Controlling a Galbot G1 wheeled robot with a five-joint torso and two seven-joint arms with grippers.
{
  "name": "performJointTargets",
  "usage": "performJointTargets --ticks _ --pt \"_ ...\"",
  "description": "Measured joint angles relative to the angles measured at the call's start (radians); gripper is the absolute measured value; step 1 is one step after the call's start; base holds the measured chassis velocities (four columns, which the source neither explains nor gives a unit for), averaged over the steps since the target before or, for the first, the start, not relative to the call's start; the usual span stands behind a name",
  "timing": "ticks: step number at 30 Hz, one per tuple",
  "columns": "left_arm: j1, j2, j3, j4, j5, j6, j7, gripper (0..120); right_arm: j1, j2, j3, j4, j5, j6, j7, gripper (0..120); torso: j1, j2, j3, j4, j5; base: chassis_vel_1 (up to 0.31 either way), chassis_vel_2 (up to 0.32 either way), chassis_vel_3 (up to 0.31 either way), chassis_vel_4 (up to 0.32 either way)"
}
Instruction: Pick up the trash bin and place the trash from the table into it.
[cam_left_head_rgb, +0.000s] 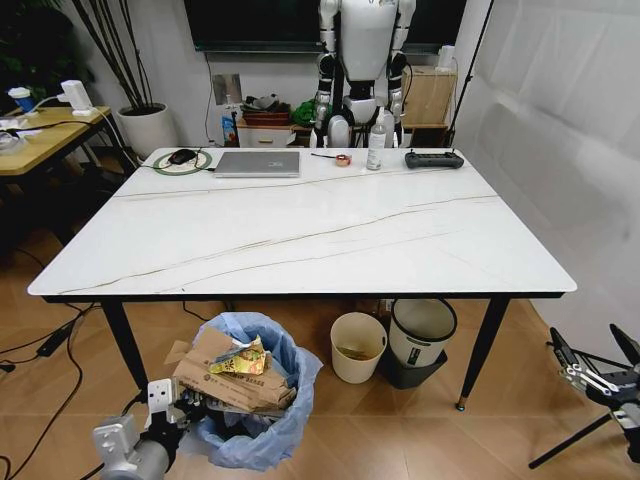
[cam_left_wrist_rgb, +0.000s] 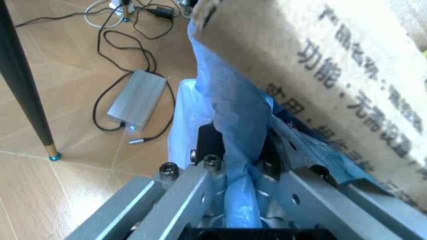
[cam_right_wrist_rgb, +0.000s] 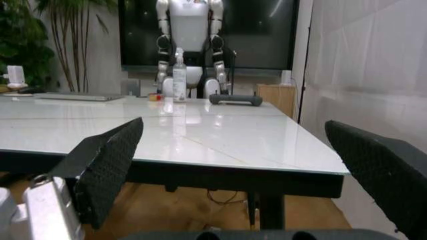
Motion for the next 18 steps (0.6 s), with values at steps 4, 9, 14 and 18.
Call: performJointTargets --ticks 4,9,14,18 --pt "0.000 0.000 0.000 0.002 0.004 0.000 0.001 0 0.000 0.000 0.000 0.000 0.000 0.000 0.000 100 -0.007 -0.016 -0.009 -0.0001 0.0000 0.000 0.000 0.000 0.000" --pt "0.001 -0.001 0.001 0.003 0.007 -0.001 0.002 0 0.000 0.000 0.000 0.000 0.000 0.000 0.000 100 -0.018 -0.041 -0.023 0.0000 0.0000 0.000 0.000 0.000 0.000" --pt "0.001 -0.008 0.007 0.009 0.018 -0.003 0.007 0 0.000 0.000 0.000 0.000 0.000 0.000 0.000 100 -0.029 -0.067 -0.038 0.0000 0.0000 0.000 0.000 0.000 0.000" --pt "-0.001 -0.010 0.006 0.011 0.018 -0.003 0.008 0 0.000 0.000 0.000 0.000 0.000 0.000 0.000 100 -0.035 -0.081 -0.046 0.0000 0.0000 0.000 0.000 0.000 0.000"
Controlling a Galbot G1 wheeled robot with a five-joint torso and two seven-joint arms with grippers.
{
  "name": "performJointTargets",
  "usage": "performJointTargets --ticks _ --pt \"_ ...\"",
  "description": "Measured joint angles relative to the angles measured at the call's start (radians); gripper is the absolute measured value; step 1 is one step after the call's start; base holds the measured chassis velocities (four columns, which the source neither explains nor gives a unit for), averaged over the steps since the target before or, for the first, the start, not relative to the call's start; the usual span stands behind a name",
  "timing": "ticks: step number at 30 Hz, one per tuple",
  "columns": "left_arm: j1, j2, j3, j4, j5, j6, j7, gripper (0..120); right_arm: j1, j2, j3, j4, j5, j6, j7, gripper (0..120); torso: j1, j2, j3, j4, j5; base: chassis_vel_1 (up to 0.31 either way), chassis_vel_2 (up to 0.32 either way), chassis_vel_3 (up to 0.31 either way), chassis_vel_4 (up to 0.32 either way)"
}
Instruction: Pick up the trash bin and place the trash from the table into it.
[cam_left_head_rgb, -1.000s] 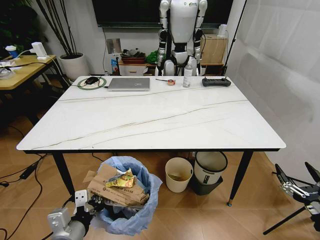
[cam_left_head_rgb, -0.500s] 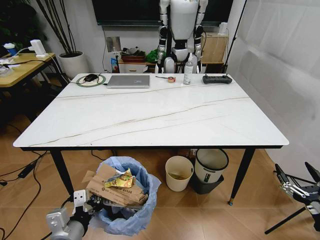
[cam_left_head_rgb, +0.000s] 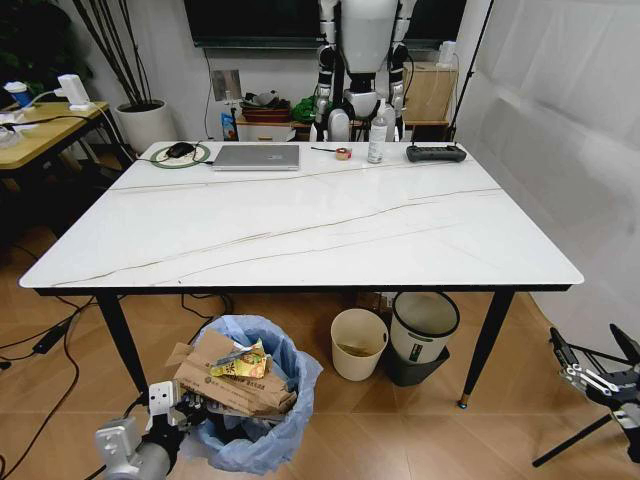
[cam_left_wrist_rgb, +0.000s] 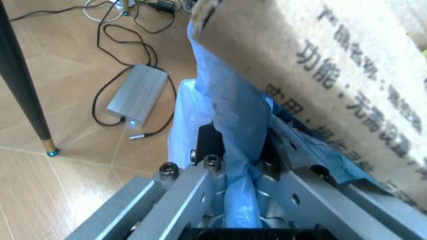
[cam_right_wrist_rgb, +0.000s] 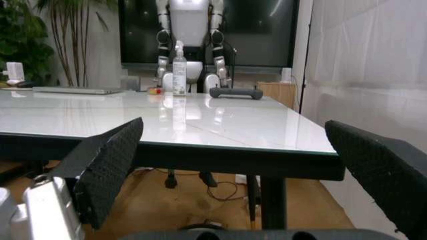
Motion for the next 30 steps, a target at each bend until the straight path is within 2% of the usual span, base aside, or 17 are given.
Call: performJointTargets --ticks 12,30 --pt "-0.002 -0.004 -0.004 -0.001 -0.001 0.001 0.000 0 0.000 0.000 0.000 0.000 0.000 0.000 0.000 100 -0.023 -0.055 -0.032 0.0000 0.0000 0.000 0.000 0.000 0.000" --pt "-0.031 0.012 -0.002 0.056 -0.004 0.000 0.000 0 0.000 0.000 0.000 0.000 0.000 0.000 0.000 100 -0.059 -0.139 -0.080 0.0000 0.0000 0.000 0.000 0.000 0.000"
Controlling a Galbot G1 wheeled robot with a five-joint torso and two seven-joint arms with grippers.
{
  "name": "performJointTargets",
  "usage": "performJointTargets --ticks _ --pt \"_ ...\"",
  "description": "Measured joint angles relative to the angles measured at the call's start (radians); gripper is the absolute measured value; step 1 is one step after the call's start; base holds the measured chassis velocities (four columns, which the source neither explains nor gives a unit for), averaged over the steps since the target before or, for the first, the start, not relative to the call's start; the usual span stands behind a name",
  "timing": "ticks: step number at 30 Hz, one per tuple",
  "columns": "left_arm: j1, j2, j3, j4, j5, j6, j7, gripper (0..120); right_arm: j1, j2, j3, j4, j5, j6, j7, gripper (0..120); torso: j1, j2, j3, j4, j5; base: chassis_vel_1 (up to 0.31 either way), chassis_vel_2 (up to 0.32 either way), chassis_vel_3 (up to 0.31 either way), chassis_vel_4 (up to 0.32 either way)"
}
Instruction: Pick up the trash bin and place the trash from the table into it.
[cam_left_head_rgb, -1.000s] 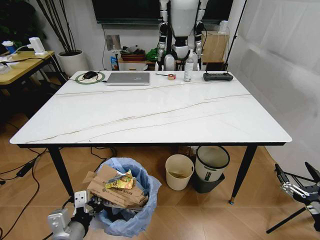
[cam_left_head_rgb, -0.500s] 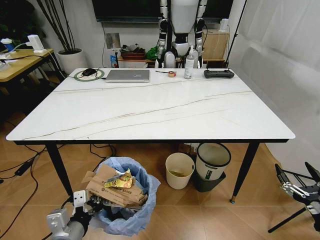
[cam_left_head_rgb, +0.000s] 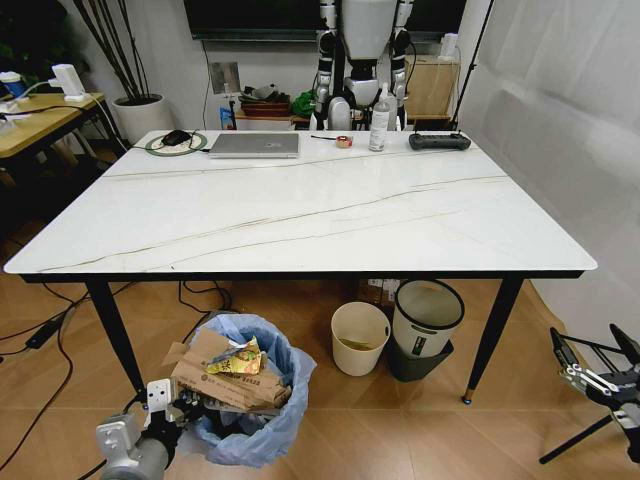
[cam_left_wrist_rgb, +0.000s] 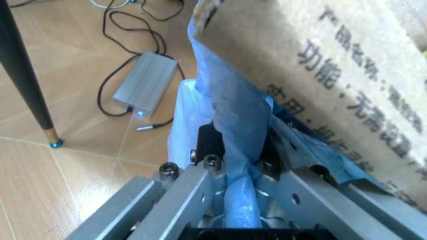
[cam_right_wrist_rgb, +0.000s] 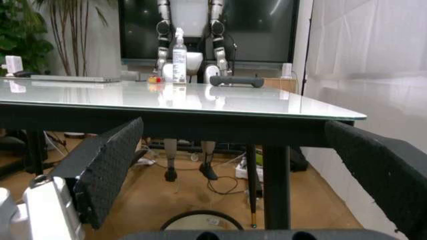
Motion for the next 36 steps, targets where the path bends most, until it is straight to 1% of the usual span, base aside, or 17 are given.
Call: performJointTargets --ticks 5,6,8,14,19,22,25,36 --pt "0.000 0.001 0.001 0.014 0.002 -0.001 0.000 0 0.000 0.000 0.000 0.000 0.000 0.000 0.000 100 -0.009 -0.022 -0.013 0.0000 0.0000 0.000 0.000 0.000 0.000" --pt "0.000 0.000 0.002 0.020 0.004 -0.002 0.000 0 0.000 0.000 0.000 0.000 0.000 0.000 0.000 100 -0.013 -0.031 -0.019 0.0000 0.0001 0.000 0.000 0.000 0.000" --pt "0.000 0.000 0.003 0.022 0.005 -0.003 0.001 0 0.000 0.000 0.000 0.000 0.000 0.000 0.000 100 -0.014 -0.034 -0.020 0.0000 0.0000 0.000 0.000 0.000 0.000" --pt "0.000 -0.001 0.003 0.043 0.012 -0.011 0.010 0 0.000 0.000 0.000 0.000 0.000 0.000 0.000 100 -0.025 -0.059 -0.035 0.0000 0.0000 0.000 0.000 0.000 0.000" --pt "-0.001 0.003 0.002 0.038 0.012 -0.013 0.012 0 0.000 0.000 0.000 0.000 0.000 0.000 0.000 100 -0.035 -0.085 -0.049 0.0000 0.0000 0.000 0.000 0.000 0.000" --pt "-0.001 0.004 0.002 0.037 0.011 -0.013 0.012 0 0.000 0.000 0.000 0.000 0.000 0.000 0.000 100 -0.036 -0.087 -0.051 -0.0001 0.0001 0.000 0.000 0.000 0.000" --pt "0.001 0.003 0.005 0.036 0.016 -0.013 0.012 0 0.000 0.000 0.000 0.000 0.000 0.000 0.000 100 -0.045 -0.109 -0.064 0.0000 0.0001 0.000 0.000 0.000 0.000" --pt "-0.001 0.003 0.005 0.050 0.032 -0.018 0.018 0 0.000 0.000 0.000 0.000 0.000 0.000 0.000 100 -0.062 -0.152 -0.090 0.0000 0.0001 0.000 0.000 0.000 0.000"
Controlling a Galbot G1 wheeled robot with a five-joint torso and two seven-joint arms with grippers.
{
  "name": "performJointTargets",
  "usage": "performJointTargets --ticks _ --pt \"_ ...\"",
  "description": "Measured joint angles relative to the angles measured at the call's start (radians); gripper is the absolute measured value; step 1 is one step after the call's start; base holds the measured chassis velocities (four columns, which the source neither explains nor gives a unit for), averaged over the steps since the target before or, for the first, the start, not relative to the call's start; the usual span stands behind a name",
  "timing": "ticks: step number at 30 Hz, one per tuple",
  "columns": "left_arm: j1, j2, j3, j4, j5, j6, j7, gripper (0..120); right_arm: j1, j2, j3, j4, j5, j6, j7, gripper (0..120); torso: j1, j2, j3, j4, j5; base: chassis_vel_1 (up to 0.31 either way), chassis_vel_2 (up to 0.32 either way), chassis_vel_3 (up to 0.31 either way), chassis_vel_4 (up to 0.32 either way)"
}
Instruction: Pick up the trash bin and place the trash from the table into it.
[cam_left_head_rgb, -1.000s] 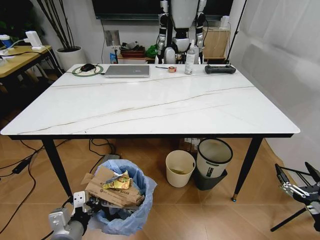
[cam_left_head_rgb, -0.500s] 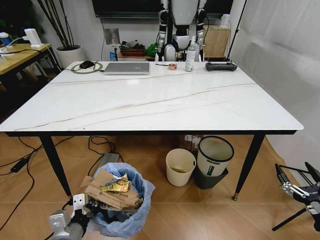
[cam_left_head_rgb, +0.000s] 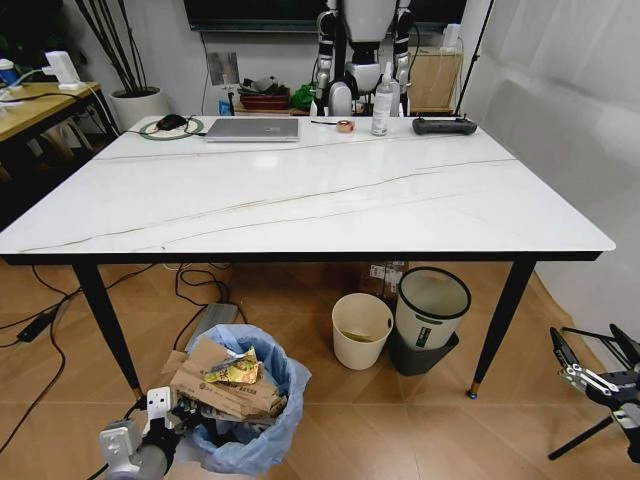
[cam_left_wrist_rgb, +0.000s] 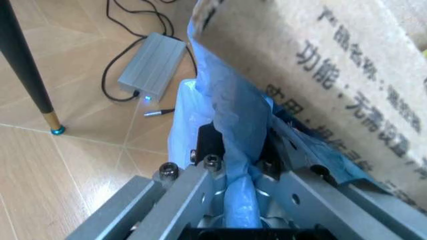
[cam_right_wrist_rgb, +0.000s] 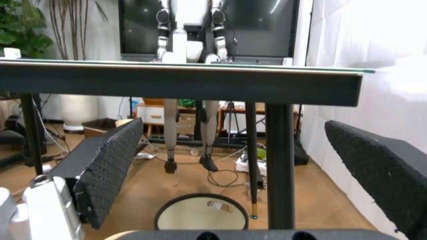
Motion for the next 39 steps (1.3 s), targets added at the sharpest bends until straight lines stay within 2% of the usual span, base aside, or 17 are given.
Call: performJointTargets --ticks 25,39 --pt "-0.011 -0.011 0.004 0.068 0.017 -0.030 0.026 0 0.000 0.000 0.000 0.000 0.000 0.000 0.000 100 -0.039 -0.104 -0.066 0.0000 0.0000 0.000 0.000 0.000 0.000" --pt "-0.011 -0.011 0.001 0.075 0.018 -0.034 0.029 0 0.000 0.000 0.000 0.000 0.000 0.000 0.000 100 -0.059 -0.164 -0.105 -0.0001 0.0000 0.000 0.000 0.000 0.000"
